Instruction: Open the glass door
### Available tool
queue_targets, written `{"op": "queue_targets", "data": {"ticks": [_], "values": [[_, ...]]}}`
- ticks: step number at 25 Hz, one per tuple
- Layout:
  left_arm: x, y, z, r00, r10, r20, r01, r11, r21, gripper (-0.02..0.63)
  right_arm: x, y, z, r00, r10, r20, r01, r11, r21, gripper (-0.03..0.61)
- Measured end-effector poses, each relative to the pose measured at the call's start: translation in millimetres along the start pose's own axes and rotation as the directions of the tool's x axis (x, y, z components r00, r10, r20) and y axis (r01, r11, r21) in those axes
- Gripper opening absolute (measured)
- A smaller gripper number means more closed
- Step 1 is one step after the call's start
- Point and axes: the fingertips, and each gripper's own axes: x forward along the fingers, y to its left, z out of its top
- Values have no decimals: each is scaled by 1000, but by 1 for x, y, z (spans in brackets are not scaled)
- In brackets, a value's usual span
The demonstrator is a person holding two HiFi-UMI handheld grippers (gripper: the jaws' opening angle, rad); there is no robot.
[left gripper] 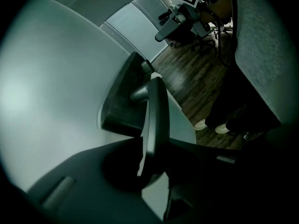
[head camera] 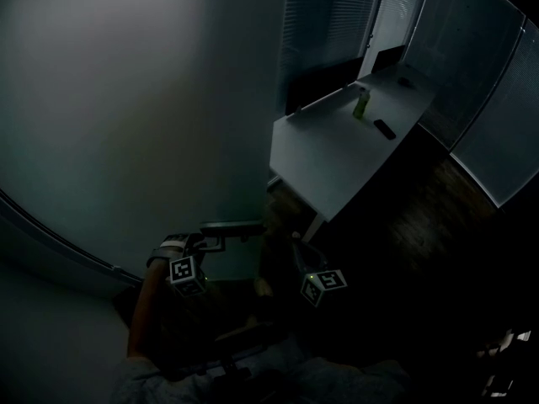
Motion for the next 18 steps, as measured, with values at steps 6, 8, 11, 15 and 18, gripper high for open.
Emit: {"op": "queue_targets", "data": {"ticks": [6, 8, 11, 15, 18], "values": [[-11, 2, -2, 1000, 3, -1, -3, 999, -33, 174, 2, 3, -2, 1000, 11, -10, -11, 1000, -2, 2], [-12, 1, -3, 1000, 9, -4, -9, 1000, -29, 183, 3, 3, -2, 1000, 11, -11, -11, 1000, 1, 2], [-11, -3, -9, 1000, 25, -3, -25, 999, -23, 184, 2, 3, -3, 1000, 10, -10, -10, 1000, 2, 2], [-26, 1, -9, 999, 51, 3, -50, 997, -57, 187, 2, 4, -3, 1000, 9, -6, -9, 1000, -3, 2], [-40, 7, -7, 997, 81, 14, -79, 993, -92, 199, 3, 6, -3, 1000, 11, -3, -11, 1000, -10, 2]]}}
